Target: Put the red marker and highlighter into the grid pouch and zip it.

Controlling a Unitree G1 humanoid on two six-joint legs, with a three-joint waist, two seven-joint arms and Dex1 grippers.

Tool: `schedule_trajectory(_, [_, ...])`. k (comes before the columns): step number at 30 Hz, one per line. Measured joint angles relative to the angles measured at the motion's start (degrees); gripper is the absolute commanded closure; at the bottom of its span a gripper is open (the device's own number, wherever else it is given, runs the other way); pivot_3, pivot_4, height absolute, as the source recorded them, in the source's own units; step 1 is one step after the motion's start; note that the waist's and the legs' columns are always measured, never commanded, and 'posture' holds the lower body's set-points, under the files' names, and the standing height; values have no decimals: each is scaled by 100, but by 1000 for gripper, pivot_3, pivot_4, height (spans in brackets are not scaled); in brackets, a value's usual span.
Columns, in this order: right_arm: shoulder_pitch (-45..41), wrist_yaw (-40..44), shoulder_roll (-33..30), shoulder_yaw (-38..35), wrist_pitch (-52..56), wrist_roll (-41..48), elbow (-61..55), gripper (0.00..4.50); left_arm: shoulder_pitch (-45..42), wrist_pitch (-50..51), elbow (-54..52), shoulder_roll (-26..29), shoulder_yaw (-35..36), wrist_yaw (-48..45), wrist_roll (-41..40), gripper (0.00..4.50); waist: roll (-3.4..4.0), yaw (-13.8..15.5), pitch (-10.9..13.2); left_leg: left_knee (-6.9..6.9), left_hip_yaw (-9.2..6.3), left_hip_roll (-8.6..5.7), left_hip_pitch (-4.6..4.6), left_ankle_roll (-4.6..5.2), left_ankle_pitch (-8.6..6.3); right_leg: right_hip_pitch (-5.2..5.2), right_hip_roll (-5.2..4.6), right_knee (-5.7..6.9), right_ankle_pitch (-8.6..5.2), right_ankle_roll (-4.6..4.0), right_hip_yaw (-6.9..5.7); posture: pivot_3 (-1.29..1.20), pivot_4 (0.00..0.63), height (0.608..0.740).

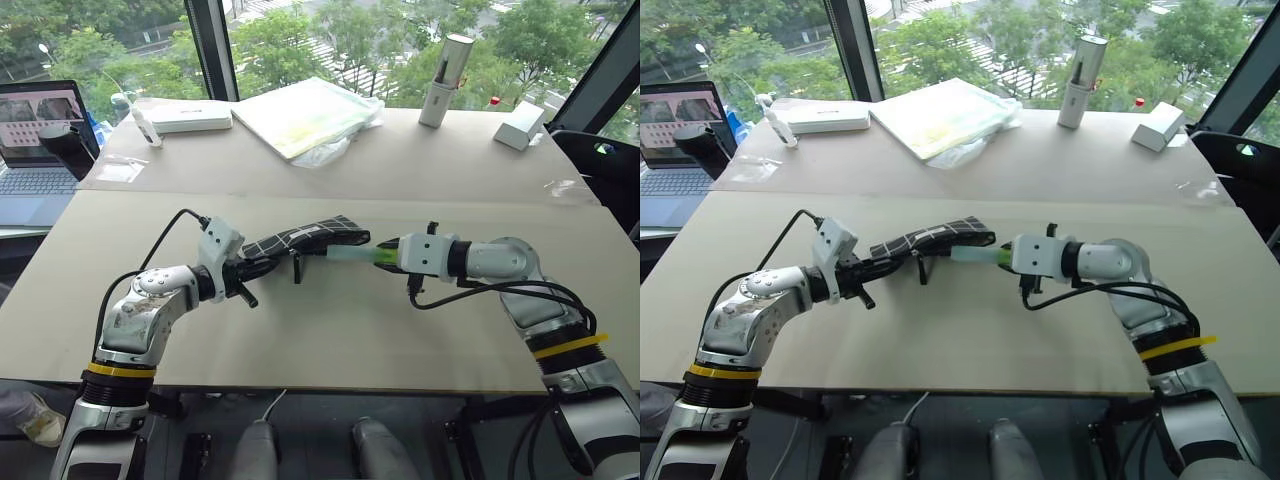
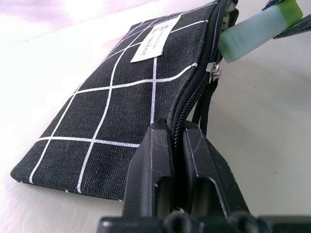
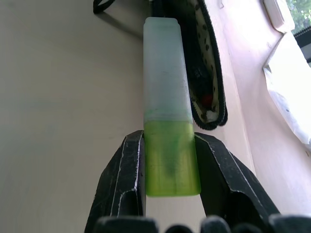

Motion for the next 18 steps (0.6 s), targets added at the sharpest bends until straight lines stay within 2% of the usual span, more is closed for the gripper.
schedule_trajectory(18, [-466, 23, 256, 14, 383, -8, 411, 3429, 8, -11, 5, 16, 1, -29, 115, 4500, 0, -1, 0, 0, 0, 0, 0, 0, 0, 0, 0, 3, 0, 0, -1, 0, 150, 740])
